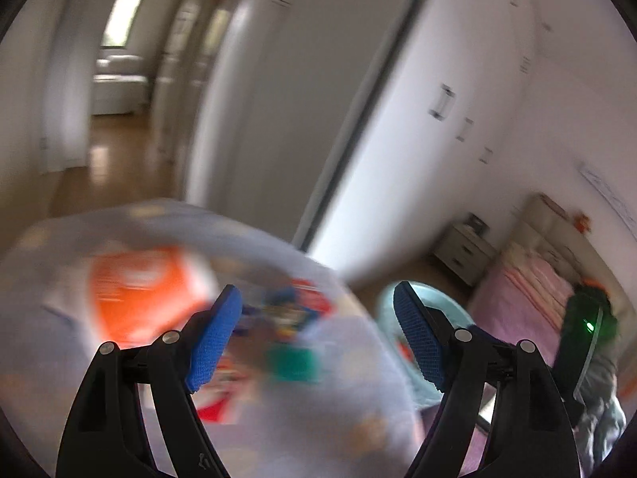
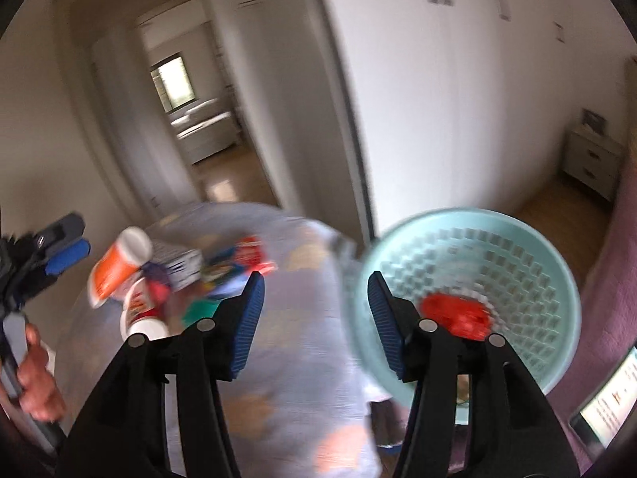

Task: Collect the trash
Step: 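Move both tools back over the table toward the paper cups, then grasp the orange paper cup with the left tool while the right tool grasps the red panda cup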

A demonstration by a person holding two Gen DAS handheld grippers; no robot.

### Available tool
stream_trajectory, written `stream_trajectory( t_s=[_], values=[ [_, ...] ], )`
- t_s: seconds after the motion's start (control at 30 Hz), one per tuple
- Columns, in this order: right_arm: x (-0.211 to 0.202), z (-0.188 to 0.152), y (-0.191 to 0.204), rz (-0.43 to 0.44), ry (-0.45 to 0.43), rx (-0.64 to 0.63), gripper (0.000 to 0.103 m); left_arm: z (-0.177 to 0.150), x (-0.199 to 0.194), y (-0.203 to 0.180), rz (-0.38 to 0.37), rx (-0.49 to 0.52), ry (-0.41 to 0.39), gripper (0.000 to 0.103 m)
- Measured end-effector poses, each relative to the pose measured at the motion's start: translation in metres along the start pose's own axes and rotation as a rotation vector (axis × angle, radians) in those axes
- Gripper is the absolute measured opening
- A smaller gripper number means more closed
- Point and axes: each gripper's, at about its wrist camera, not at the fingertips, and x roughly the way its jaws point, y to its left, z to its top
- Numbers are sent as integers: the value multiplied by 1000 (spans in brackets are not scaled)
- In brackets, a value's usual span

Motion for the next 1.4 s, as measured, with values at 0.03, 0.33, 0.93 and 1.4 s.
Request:
stream_trajectory(
  t_s=[0.03, 0.33, 0.93, 1.4],
  values=[
    [4, -1, 12, 21, 4, -22, 52, 1, -5, 10, 16, -11, -7, 77],
    [40, -15, 96, 180, 58, -150, 52, 6, -30, 106, 106, -154, -7, 73],
    [86, -30, 165, 307, 175, -257, 59, -7, 12, 144, -103, -251, 117, 55],
    [111, -47, 173, 348, 287, -226, 64, -21, 2, 116, -155, -231, 112, 5]
  ],
)
